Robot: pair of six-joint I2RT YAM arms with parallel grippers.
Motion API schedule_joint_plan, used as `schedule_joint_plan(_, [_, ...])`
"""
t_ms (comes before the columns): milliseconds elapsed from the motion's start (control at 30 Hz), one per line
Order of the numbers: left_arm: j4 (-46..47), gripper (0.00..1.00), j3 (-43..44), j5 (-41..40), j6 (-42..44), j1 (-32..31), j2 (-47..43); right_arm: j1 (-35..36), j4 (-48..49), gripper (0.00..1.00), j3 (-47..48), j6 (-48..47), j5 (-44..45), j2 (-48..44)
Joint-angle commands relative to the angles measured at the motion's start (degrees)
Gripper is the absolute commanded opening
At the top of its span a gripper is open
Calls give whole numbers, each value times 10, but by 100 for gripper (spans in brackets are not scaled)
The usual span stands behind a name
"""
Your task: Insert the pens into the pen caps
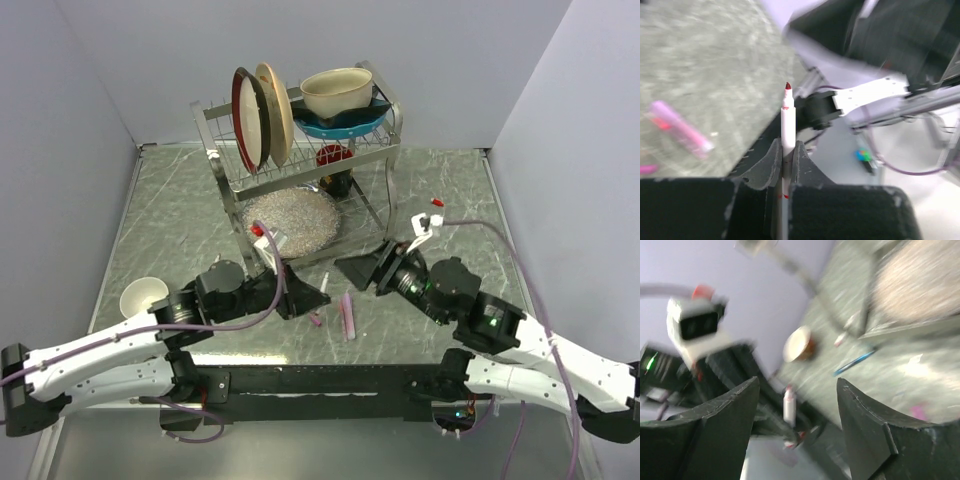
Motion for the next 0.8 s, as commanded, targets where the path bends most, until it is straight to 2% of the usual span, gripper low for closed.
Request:
schedule_joint_plan(0, [-102,1,26,-58,78,2,-57,-32,-166,71,123,-81,187,36])
schedule_joint_plan(33, [-121,1,31,-74,88,2,-74,-55,-184,70,137,-86,202,42])
schedule_joint_plan(67, [-151,1,36,-95,110,2,-85,-109,-197,70,159,-88,198,49])
schedule_joint_plan(133, [-180,1,39,-114,131,3,-114,-181,-210,67,171,-98,168,56])
schedule_joint_plan(167, [-207,1,41,-136,150,2,-123,-243,-205,66,170,-103,160,51])
schedule_joint_plan(333, [-254,1,35,-178,190,3,-188,-378,-164,62,160,-164,156,70])
schedule_joint_plan(500, [-257,1,-1,-213,208,3,-240,-550,-131,62,175,-207,15,190])
schedule_joint_plan(667, [-248,1,-16,-225,218,3,-260,-614,-135,66,242,-239,-23,355])
schedule_joint_plan(733, [-255,1,-14,-238,219,3,-261,-648,-128,67,279,-260,-68,408])
schedule_joint_plan(767, [-257,1,-13,-239,219,2,-261,-653,-128,67,294,-269,-82,465])
